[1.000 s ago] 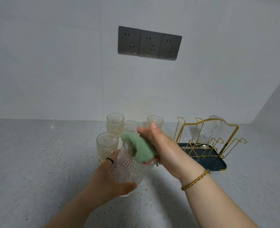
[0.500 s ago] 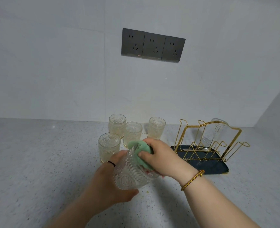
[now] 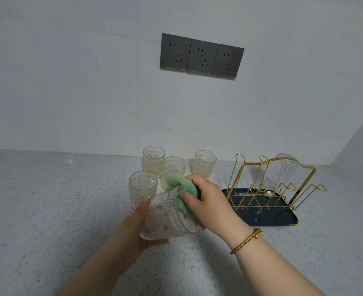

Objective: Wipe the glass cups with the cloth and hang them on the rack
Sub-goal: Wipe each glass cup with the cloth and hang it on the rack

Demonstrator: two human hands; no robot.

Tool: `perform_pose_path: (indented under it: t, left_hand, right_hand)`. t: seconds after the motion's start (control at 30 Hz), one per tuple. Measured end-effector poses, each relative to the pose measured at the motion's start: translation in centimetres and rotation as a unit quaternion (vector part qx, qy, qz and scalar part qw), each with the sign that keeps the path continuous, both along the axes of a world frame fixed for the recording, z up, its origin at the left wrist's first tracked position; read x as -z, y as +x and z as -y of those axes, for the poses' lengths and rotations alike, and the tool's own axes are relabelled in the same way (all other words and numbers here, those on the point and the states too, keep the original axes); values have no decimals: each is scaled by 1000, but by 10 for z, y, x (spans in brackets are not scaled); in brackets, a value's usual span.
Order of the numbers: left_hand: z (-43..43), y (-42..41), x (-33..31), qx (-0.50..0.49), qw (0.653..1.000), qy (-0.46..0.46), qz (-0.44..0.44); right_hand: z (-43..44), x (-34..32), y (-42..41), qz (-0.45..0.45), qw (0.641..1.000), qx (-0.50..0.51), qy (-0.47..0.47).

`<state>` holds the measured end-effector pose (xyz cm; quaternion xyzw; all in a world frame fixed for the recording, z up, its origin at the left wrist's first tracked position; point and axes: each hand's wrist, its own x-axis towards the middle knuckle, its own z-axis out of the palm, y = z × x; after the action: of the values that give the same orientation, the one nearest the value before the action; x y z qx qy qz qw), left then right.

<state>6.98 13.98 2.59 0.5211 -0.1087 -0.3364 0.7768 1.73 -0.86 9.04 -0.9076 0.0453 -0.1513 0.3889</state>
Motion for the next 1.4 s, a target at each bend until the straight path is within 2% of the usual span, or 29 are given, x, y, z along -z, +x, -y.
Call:
perform_pose_path:
  t: [0.13, 0.2, 0.27, 0.33, 0.4, 0.43, 0.57, 0.67, 0.73, 0.87, 0.93, 1.0, 1.1, 1.17, 1.23, 1.37, 1.4]
  left_hand:
    - [1, 4, 7, -69, 996, -48, 37]
    - [1, 4, 6, -66, 994, -86, 7]
    - [1, 1, 1, -10, 996, -77, -45]
    - [1, 2, 5, 55, 995, -39, -68]
    - [1, 0, 5, 64, 994, -24, -81]
    - [2, -1, 5, 55, 995, -27, -77]
    - [2, 4, 6, 11, 994, -105, -9]
    - [0, 6, 6, 2, 990, -139, -8]
    - [1, 4, 2, 25, 988, -147, -32]
    - [0, 0, 4, 88, 990, -73, -80]
    - [0, -3, 3, 81, 992, -52, -87]
    - [1, -4, 1, 48, 995, -70, -50]
    - [2, 2, -2, 14, 994, -110, 6]
    - [1, 3, -2, 5, 993, -120, 3]
    - [1, 1, -4, 23, 993, -113, -21]
    - [-1, -3, 3, 80, 992, -58, -80]
    - [0, -4, 3, 72, 993, -54, -82]
  right_hand:
    - [3, 9, 4, -40, 992, 50, 112]
    - [3, 8, 3, -18, 991, 40, 130]
    - [1, 4, 0, 23, 995, 9, 99]
    - [-1, 1, -3, 44, 999, -19, 25]
    - [-1, 1, -3, 48, 998, -26, -19]
    - [-1, 2, -2, 44, 999, -18, -10]
    - [2, 15, 5, -13, 991, 72, 115]
    - [3, 21, 7, -40, 974, 98, 199]
    - [2, 19, 4, -12, 980, 82, 180]
    - [-3, 13, -5, 64, 998, -7, -25]
    - [-4, 13, -5, 68, 996, -14, -53]
    - [0, 17, -2, 57, 998, 26, 9]
    - [4, 24, 3, -12, 980, 90, 176]
    - [6, 26, 4, -27, 972, 96, 214]
    - [5, 23, 0, -3, 979, 72, 191]
    - [3, 21, -6, 73, 997, -10, -15]
    - [3, 22, -6, 80, 996, -14, -37]
